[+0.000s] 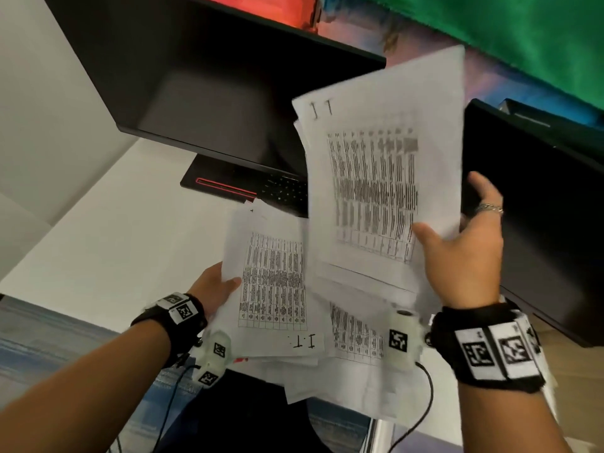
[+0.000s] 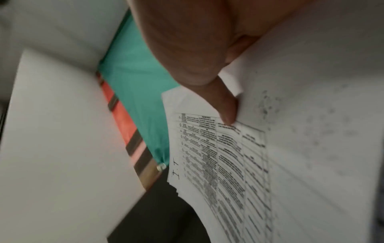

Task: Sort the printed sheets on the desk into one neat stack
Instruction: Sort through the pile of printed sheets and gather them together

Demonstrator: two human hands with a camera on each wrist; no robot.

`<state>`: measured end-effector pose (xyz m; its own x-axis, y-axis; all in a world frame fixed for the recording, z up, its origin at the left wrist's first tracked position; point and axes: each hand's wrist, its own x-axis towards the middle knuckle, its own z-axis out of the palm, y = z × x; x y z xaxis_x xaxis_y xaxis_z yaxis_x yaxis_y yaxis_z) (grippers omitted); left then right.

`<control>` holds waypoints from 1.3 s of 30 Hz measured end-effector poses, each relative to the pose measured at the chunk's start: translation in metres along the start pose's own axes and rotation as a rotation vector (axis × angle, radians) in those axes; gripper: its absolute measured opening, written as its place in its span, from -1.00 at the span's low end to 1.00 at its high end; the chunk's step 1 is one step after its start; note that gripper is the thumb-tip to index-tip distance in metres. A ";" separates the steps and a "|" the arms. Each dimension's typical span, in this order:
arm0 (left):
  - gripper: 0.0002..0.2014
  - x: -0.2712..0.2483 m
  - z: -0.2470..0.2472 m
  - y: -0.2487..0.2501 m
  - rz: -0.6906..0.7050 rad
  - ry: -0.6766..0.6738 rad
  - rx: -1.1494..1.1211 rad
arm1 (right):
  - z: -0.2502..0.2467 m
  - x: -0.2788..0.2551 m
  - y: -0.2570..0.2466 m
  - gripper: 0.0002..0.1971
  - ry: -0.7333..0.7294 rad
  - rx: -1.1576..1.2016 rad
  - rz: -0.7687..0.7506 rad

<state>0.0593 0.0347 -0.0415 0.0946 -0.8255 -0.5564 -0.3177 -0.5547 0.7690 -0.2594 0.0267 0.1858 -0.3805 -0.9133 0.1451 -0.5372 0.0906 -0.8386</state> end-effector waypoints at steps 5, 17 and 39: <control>-0.57 -0.004 0.007 0.013 -0.138 -0.062 -0.279 | 0.049 -0.003 0.034 -0.28 -0.153 0.217 0.231; -0.68 0.019 0.006 0.009 -0.038 -0.066 0.159 | 0.161 -0.053 0.150 -0.31 -0.606 -0.429 0.353; -0.67 0.034 0.013 -0.003 0.030 0.050 0.422 | 0.085 -0.024 0.208 -0.03 -0.250 -0.349 0.848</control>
<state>0.0512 0.0102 -0.0669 0.1221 -0.8505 -0.5115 -0.6782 -0.4478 0.5827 -0.2982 0.0342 -0.0371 -0.5970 -0.5434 -0.5902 -0.3659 0.8391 -0.4025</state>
